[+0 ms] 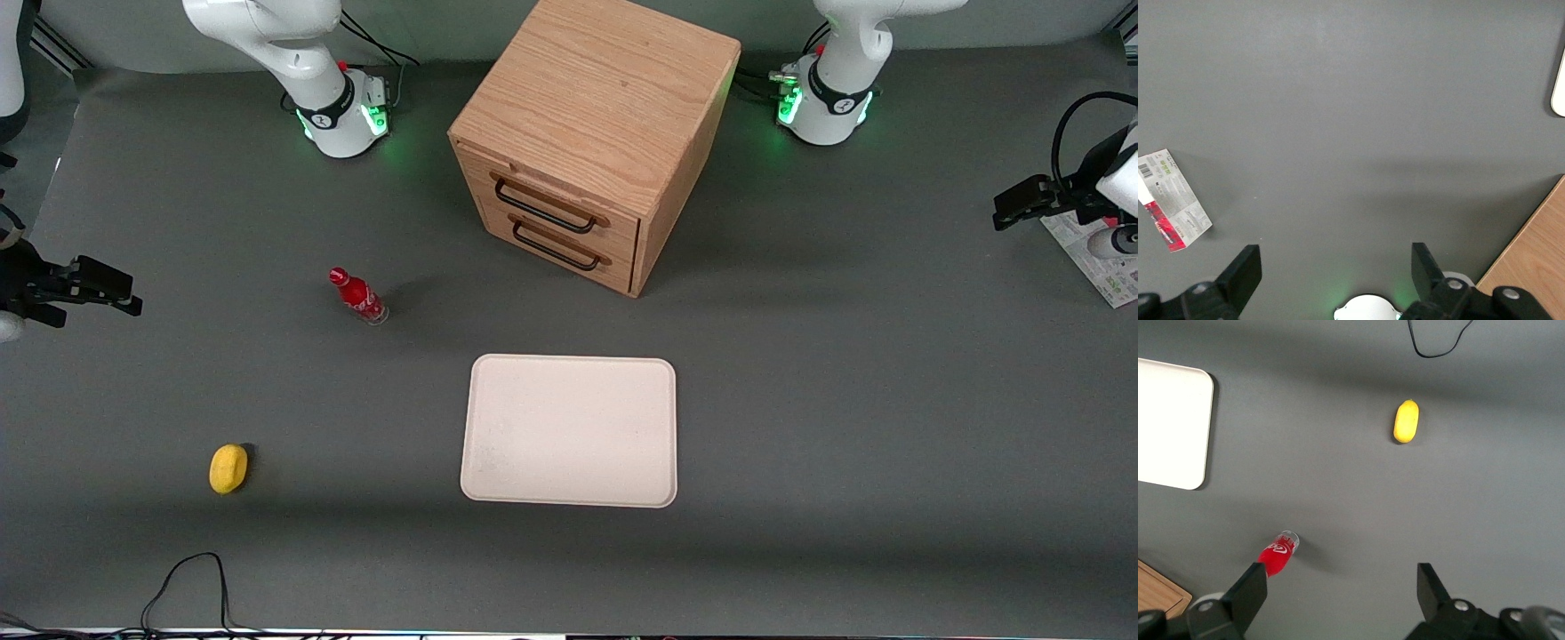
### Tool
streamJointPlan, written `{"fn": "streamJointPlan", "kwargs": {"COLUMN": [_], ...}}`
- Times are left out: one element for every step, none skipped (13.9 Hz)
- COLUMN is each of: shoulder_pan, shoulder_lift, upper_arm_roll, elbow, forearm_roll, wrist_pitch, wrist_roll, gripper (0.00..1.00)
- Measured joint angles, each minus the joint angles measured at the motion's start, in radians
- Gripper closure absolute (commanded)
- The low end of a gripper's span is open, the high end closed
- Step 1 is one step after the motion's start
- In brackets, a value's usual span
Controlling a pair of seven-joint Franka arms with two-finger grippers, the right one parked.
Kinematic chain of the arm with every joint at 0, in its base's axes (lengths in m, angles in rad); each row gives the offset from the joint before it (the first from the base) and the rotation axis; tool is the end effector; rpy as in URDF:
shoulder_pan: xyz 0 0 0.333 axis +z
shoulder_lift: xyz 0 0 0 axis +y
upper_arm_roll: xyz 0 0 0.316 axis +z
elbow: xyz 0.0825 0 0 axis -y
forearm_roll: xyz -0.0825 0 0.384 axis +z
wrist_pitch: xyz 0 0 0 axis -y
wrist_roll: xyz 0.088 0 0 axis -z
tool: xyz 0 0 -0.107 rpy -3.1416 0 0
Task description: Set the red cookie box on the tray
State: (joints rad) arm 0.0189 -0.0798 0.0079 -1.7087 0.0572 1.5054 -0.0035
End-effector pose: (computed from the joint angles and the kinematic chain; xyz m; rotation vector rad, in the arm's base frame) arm 0.5190 0.0205 0.5978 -3.0802 -0.0469 0.1915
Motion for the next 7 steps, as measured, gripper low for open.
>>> {"fn": "streamJointPlan", "kwargs": {"shoulder_pan": [0.0,0.002,0.003,0.005,0.006,0.006,0.006], "shoulder_lift": [0.0,0.0,0.0,0.001,0.002,0.003,0.005], "upper_arm_roll": [0.0,0.001,0.001,0.001,0.002,0.002,0.002], "elbow": [0.002,0.004,0.006,0.01,0.018,0.022,0.025], "forearm_roll": [-0.004,-0.01,-0.012,-0.012,-0.012,-0.012,-0.012], "wrist_pitch": [0.0,-0.001,-0.001,-0.001,-0.007,-0.019,-0.024], "wrist_roll": [-0.001,-0.002,-0.003,-0.003,-0.003,-0.003,-0.003], "gripper": [0.0,0.0,0.0,0.0,0.0,0.0,0.0]}}
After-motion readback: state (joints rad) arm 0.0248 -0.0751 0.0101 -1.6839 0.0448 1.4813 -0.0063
